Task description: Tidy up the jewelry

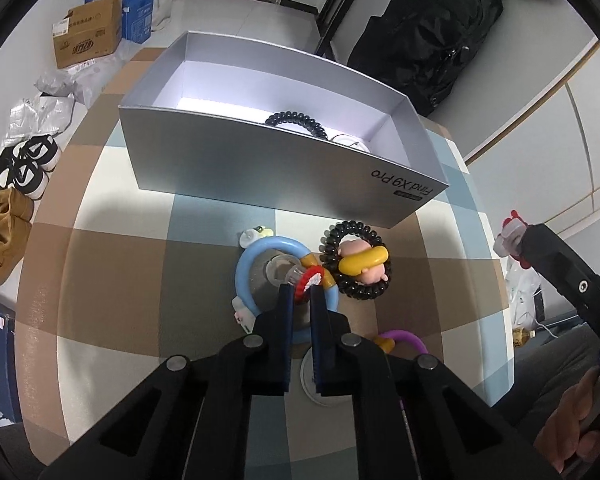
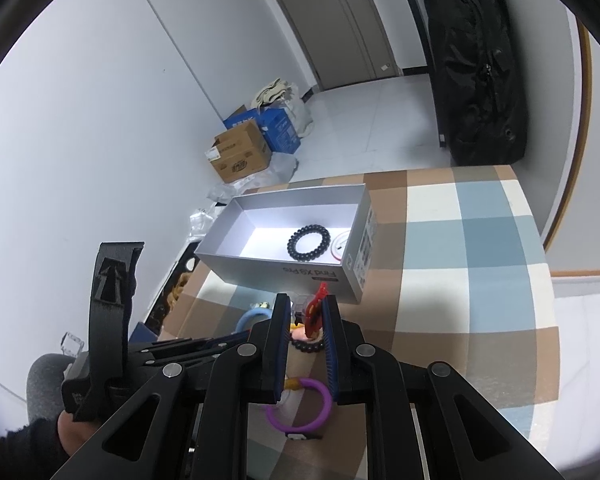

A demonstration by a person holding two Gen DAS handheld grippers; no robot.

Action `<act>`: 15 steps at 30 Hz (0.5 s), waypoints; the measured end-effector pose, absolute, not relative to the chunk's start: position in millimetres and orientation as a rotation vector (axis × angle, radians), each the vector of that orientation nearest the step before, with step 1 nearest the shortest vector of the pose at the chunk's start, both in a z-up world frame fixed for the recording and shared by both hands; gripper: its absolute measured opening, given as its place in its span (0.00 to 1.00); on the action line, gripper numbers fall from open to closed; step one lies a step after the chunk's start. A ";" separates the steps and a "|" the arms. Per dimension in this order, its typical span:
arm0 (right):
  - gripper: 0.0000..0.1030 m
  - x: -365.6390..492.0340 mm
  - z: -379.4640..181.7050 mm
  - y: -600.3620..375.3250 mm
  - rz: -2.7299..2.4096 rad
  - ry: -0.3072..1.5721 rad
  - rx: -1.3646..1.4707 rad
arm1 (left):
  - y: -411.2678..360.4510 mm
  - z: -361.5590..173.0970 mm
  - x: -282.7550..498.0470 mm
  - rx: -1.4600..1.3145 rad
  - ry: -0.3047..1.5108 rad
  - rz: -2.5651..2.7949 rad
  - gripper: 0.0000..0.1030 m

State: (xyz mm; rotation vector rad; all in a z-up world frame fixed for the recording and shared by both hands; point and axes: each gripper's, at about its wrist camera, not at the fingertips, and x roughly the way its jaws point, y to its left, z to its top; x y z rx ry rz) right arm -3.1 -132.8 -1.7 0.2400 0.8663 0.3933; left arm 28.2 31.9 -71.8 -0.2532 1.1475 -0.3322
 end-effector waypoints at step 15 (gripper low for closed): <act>0.14 -1.0 -0.6 -131.6 0.393 0.865 0.255 | 45.5 -19.9 11.9 -0.327 0.981 -0.407 0.02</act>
